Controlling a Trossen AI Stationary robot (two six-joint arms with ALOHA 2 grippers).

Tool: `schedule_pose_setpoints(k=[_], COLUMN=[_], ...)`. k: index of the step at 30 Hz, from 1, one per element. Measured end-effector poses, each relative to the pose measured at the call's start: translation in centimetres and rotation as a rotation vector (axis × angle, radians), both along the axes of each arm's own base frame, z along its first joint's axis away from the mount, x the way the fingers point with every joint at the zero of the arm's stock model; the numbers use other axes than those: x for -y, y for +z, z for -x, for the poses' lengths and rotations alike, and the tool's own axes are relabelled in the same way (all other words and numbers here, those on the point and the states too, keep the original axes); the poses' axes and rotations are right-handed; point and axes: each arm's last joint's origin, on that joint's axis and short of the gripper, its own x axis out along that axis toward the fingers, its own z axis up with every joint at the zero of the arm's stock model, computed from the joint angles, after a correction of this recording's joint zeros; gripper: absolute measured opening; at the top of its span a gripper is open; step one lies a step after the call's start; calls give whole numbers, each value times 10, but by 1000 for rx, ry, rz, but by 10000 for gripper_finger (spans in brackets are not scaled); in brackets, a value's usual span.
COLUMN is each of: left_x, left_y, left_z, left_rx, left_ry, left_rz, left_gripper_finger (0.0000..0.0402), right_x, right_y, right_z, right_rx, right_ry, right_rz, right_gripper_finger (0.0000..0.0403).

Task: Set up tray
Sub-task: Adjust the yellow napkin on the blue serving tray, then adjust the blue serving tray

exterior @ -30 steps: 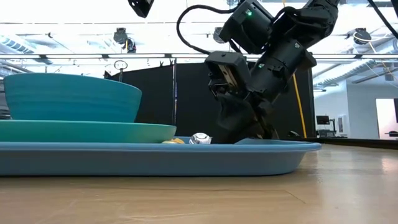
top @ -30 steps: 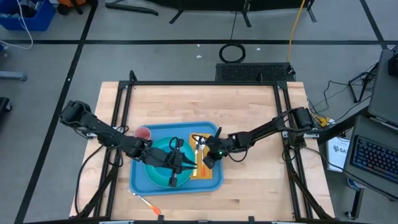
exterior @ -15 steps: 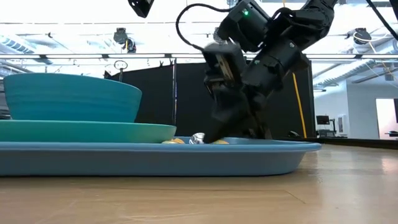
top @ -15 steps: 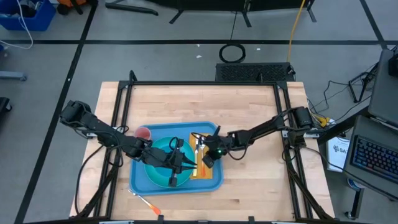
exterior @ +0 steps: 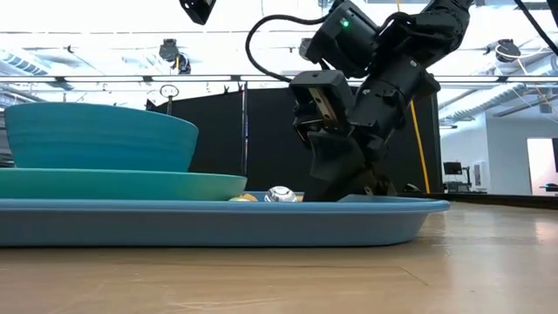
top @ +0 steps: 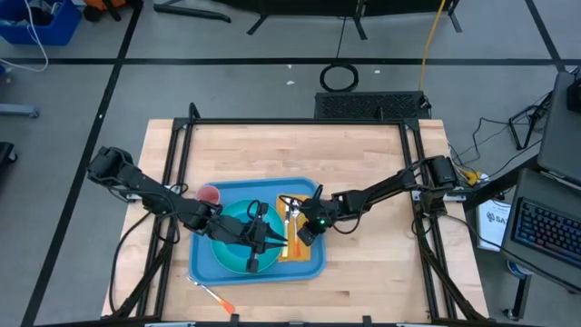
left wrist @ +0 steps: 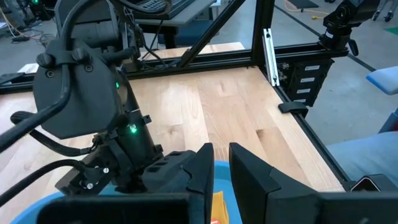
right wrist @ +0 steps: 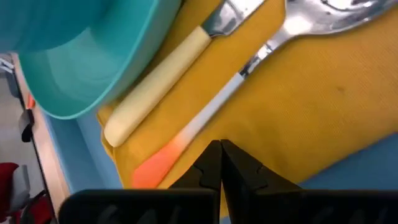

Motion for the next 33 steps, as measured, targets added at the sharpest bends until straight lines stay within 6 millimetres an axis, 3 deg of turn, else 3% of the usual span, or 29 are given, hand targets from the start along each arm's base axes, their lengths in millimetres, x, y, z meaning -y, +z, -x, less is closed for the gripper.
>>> schedule_pose_setpoints(k=[14,22,33], left_x=[0,0,0], left_y=[0,-2,-2], left_z=[0,1,1], left_rx=[-1,-18,-21], left_ry=[-1,0,1], left_rz=[-4,-8,-7], left_gripper_finger=[53,53,53], right_x=[10,7,7], right_y=[-13,-5,3], right_z=[-16,-24,-29], right_rx=[102,239,364], right_ry=[32,96,166], right_rz=[-110,-168,-96], right_gripper_finger=[0,0,0])
